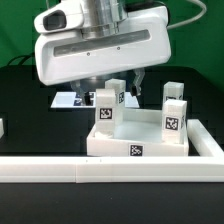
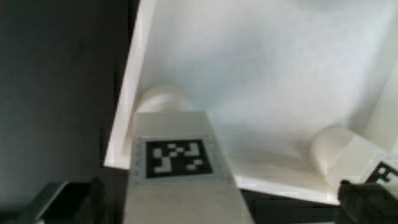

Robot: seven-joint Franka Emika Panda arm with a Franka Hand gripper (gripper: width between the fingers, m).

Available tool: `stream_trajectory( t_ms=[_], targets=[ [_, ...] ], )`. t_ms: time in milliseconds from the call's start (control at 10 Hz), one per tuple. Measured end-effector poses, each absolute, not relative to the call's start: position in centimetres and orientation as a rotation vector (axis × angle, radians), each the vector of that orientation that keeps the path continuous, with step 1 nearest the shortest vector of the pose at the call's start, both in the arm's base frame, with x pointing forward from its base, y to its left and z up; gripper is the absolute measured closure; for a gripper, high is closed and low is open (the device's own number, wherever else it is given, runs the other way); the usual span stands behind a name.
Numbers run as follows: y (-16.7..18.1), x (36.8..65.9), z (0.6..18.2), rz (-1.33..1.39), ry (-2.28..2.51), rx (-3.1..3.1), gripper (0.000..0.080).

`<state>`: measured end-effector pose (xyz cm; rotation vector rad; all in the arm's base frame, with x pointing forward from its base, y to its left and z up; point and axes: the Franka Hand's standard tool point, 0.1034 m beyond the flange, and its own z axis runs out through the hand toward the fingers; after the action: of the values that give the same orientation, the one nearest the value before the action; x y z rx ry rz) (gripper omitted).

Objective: Assemble square table

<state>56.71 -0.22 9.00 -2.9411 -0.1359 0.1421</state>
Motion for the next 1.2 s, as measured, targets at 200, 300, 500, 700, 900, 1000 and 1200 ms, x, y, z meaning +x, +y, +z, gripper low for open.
stream_trajectory(
  t_ms=[200,300,500,700,900,1000,1200],
  targets=[
    [-0.9,57.6,9.1,0.142,-0.165,-2.924,0.015],
    [-0.9,57.4,9.0,0.147,-0.163,-2.925,0.015],
    [-0.8,57.4,9.0,0.148,-0.164,-2.925,0.015],
    [-1.5,58.0,8.9,0.118,-0.063,-2.967,0.015],
    [-2.0,59.0,9.3,0.041,-0.05,-2.985,0.015],
    [-1.9,59.0,9.3,0.038,-0.057,-2.985,0.015],
    [-1.9,58.7,8.8,0.03,-0.063,-2.987,0.015]
  ],
)
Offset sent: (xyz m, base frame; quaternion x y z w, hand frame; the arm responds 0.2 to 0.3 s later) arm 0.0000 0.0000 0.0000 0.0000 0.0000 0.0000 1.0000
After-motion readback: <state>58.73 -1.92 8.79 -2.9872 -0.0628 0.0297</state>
